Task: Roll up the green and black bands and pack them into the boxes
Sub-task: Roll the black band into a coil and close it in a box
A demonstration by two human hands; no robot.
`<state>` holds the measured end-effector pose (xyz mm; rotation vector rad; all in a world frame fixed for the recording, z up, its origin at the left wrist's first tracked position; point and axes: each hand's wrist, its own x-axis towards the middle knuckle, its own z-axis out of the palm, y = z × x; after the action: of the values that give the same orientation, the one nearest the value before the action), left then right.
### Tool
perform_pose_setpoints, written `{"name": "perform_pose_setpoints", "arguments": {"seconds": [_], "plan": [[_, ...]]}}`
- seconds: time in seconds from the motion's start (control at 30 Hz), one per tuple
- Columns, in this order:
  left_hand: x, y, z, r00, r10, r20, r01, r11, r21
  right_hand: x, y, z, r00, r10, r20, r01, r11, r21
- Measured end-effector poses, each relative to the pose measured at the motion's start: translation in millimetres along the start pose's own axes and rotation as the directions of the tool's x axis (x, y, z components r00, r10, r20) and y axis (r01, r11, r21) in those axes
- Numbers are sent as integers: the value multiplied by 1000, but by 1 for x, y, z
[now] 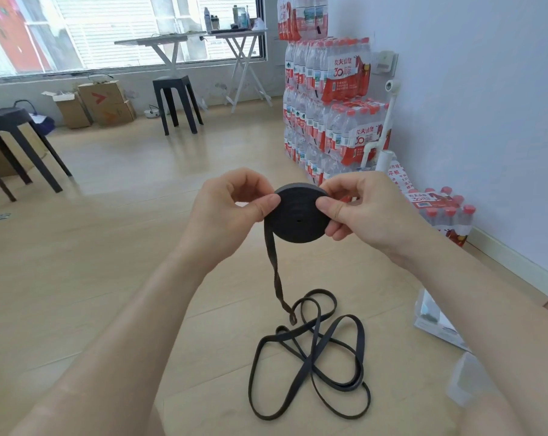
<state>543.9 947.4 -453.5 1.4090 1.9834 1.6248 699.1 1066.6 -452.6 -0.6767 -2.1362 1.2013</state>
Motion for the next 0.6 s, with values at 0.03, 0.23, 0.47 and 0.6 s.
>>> {"name": "perform_pose_setpoints", "arguments": {"seconds": [0.03, 0.23, 0.47, 0.6], "plan": [[0, 0, 2, 999, -15, -33, 14, 999, -34, 0, 0, 0, 1000, 12, -12, -11, 999, 43], [1, 2, 7, 995, -48, -92, 41, 996, -76, 0, 2, 3, 997, 70, -38, -60, 974, 218], [-1, 4, 3, 997, -22, -75, 16, 996, -89, -1, 2, 4, 993, 112, -32, -93, 927, 363], [0, 6, 2, 982, -54, -179, 17, 979, -201, -2, -1, 6, 992, 115, 42, -122, 884, 451]]}}
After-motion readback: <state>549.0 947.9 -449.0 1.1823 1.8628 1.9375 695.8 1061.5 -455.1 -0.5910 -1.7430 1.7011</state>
